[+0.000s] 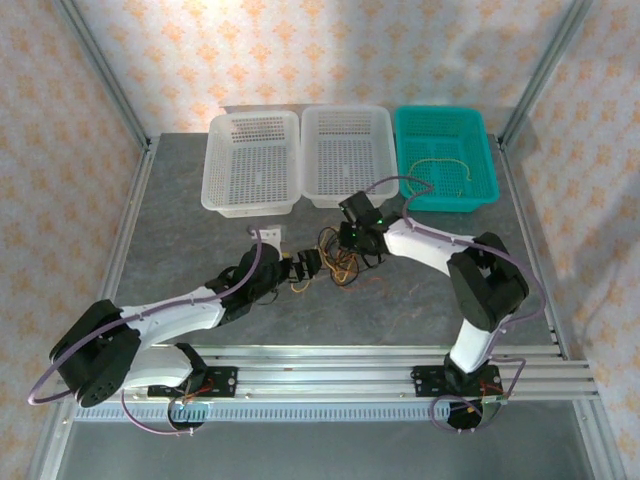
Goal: Untangle the cables
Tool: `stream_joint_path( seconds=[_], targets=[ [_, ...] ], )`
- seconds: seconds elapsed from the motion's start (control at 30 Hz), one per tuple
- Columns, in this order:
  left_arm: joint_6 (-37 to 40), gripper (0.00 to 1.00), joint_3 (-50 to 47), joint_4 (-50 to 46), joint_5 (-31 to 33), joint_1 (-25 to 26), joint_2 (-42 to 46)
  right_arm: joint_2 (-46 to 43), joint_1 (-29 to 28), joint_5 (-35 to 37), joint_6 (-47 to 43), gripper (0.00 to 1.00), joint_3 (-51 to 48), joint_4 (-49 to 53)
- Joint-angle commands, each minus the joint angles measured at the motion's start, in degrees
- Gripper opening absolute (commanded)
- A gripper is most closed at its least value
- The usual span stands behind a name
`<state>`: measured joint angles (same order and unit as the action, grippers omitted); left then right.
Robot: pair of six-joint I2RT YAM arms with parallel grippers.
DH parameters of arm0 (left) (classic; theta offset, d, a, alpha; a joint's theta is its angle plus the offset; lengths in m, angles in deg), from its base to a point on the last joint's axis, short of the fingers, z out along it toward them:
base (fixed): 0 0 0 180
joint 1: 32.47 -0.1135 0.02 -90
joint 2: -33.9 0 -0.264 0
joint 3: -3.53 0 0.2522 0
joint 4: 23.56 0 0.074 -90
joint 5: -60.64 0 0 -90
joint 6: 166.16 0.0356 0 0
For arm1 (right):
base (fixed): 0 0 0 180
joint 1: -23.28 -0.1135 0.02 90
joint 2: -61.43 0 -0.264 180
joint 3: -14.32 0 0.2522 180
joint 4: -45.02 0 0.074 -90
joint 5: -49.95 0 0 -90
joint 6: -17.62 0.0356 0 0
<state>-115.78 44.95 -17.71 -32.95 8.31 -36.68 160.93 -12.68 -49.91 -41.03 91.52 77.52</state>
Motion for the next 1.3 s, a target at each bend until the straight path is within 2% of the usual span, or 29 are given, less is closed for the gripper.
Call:
stream_joint_path(
  seconds=[0.0, 0.23, 0.43, 0.8, 1.0, 1.27],
  targets=[
    [0.59, 0.96, -1.77, 3.93, 0.04, 0.19, 1.00, -4.26, -0.55, 1.18, 2.96, 0.15, -2.51, -2.50],
    [-1.74, 0.99, -1.48, 4.20, 2.40, 0.10, -1.89, -12.45, -0.98, 2.82, 4.90, 0.00, -8.22, -6.59],
    [-2.42, 0.99, 1.00, 7.67, 1.43, -0.25, -5.15, -17.57, -1.51, 1.14, 4.67, 0.00, -10.85, -7.83],
    [2.17, 0.99, 12.71, -1.80, 1.47, -1.29, -18.07, -24.91, -2.38, 0.85, 3.78, 0.00, -8.68, -6.31],
    [-0.18, 0.99, 15.03, -2.61, 1.18, -1.31, -24.55, -25.58, -2.42, -2.96, -2.63, 0.00, -4.64, -2.65],
    [-4.40, 0.99, 14.12, -2.02, 2.25, -1.22, -26.49, -30.55, -2.41, -1.20, -9.62, 0.00, -1.94, -1.01]
  ],
)
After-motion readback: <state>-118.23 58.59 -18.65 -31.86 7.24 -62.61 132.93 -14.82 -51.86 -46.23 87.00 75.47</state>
